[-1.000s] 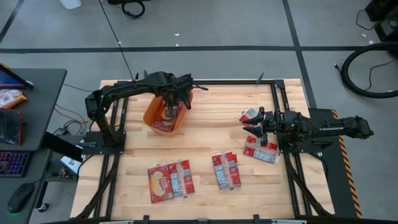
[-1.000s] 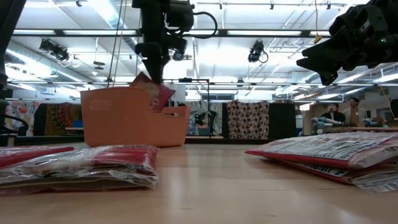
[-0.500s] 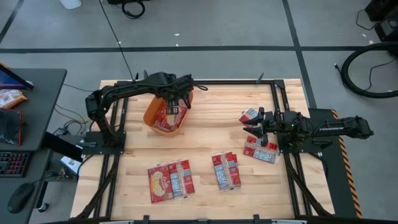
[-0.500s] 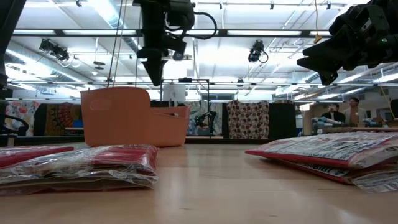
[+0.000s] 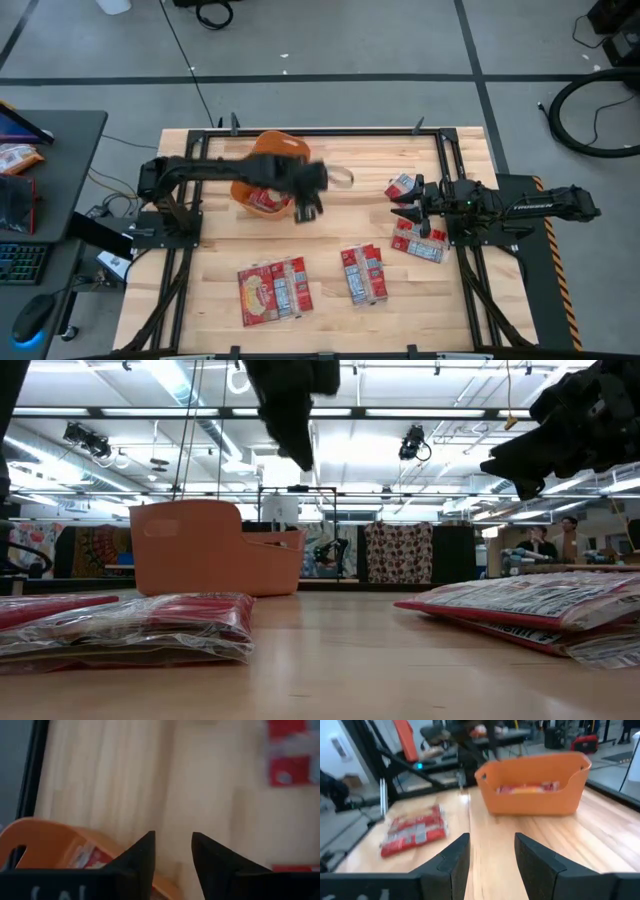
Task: Sort popcorn bags into baskets
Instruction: Stack the popcorn pack on top of the other popcorn into the orange bin
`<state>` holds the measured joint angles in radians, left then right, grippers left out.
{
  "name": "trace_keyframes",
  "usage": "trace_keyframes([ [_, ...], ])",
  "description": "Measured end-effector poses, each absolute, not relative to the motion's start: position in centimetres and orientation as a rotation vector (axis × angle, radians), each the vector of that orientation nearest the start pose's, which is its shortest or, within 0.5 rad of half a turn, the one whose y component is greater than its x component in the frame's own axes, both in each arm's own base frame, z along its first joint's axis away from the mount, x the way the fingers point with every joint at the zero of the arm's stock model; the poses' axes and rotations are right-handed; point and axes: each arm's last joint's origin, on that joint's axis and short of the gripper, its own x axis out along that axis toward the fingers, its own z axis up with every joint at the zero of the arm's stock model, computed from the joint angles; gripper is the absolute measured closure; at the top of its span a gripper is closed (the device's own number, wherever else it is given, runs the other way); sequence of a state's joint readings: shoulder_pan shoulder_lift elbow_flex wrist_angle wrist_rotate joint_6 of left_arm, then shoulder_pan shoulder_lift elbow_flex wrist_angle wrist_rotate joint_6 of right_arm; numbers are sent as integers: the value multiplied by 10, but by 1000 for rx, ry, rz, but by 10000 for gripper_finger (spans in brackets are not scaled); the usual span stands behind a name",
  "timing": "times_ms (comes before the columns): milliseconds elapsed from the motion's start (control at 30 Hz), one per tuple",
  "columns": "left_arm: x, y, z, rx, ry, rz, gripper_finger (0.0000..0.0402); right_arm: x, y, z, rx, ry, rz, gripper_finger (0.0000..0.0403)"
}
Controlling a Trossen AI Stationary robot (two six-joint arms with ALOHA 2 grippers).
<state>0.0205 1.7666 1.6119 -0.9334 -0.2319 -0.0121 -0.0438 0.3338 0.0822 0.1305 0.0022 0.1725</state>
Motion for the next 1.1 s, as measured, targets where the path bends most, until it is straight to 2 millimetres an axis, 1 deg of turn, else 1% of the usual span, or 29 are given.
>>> trace_keyframes([
  [67,366,-7,300,179,1082,228,281,119,-4,172,160,170,-87,243],
  [133,364,-23,300,245,1083,219,289,120,-5,175,144,221,-172,243],
  [200,364,-29,300,286,1079,220,296,121,-6,179,131,270,-272,243],
  [300,364,-30,300,323,1086,192,306,127,-7,184,136,337,-377,243],
  [367,364,-25,300,347,1093,162,313,133,-7,187,151,353,-426,243],
  [467,367,-15,300,362,1083,113,324,143,-8,187,140,413,-494,243],
  [733,364,24,310,400,1054,67,347,169,-15,190,106,688,-628,243],
  [833,362,39,310,411,1073,71,349,180,-19,195,95,783,-665,243],
  [933,359,51,306,419,1093,86,349,186,-24,198,106,901,-722,243],
  [1000,351,56,299,427,1110,84,350,190,-28,199,110,966,-755,243],
  [1100,338,57,293,419,1070,99,350,196,-33,198,133,1041,-750,243],
])
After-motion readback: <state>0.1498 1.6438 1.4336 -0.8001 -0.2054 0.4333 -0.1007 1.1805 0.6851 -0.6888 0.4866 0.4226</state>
